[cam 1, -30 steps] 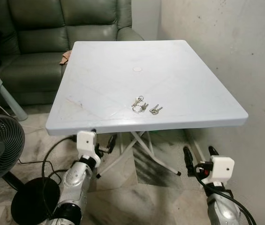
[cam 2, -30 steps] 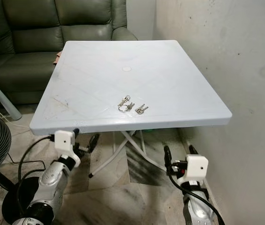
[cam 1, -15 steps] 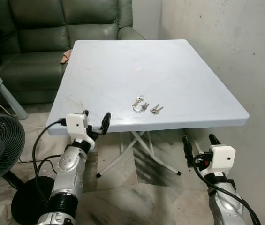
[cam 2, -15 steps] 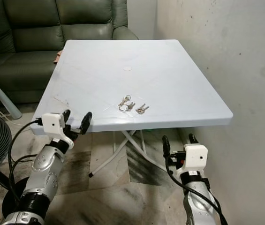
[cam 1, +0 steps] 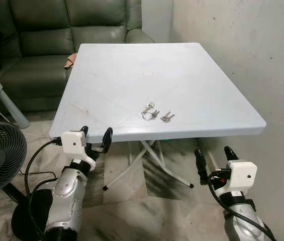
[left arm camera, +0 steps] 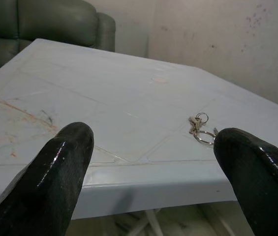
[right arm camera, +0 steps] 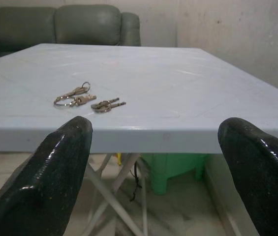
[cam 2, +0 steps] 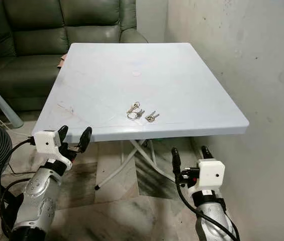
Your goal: Hang keys on a hook
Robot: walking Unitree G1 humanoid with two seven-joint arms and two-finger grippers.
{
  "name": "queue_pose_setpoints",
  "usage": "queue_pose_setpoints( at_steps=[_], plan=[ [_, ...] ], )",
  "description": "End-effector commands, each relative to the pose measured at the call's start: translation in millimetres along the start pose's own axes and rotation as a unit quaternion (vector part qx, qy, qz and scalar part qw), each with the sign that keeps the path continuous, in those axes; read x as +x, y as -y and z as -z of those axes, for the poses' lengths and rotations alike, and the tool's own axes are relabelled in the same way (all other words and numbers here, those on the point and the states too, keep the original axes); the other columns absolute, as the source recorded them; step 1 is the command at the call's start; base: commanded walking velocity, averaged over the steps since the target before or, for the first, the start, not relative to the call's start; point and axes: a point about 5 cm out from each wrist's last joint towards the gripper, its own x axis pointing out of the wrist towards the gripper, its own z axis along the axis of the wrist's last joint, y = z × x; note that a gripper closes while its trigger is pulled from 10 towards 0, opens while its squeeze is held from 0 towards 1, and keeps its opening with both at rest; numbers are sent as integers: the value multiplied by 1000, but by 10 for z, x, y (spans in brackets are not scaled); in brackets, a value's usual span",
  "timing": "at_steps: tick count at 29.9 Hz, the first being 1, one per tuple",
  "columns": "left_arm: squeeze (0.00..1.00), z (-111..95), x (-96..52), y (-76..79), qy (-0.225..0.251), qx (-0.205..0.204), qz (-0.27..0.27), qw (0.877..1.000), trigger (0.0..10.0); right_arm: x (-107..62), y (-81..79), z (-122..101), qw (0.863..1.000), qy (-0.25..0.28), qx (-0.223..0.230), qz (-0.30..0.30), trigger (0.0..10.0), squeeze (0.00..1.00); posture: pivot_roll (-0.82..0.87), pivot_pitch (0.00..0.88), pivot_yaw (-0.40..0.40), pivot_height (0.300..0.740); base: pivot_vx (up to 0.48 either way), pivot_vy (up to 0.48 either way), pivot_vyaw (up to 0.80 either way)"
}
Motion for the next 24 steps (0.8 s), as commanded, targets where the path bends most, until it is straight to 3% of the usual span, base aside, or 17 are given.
queue_pose_setpoints(
  at_steps=[1, 15, 24],
  plan=[
    [0, -28, -6, 17, 0, -2, -1, 1000, 10000, 10, 6, -66, 1000, 7, 0, 6, 10000, 0, -44, 0, 10, 740, 0, 0, 0],
    [0, -86, 30, 36, -2, -4, -1, 1000, 10000, 64, 21, -125, 1000, 6, -20, -1, 10000, 0, -41, 0, 7, 740, 0, 0, 0],
    [0, -75, 41, 72, -9, -2, 5, 1000, 10000, 78, 13, -137, 1000, 6, -24, -1, 10000, 0, -41, 0, 7, 740, 0, 0, 800]
  ],
)
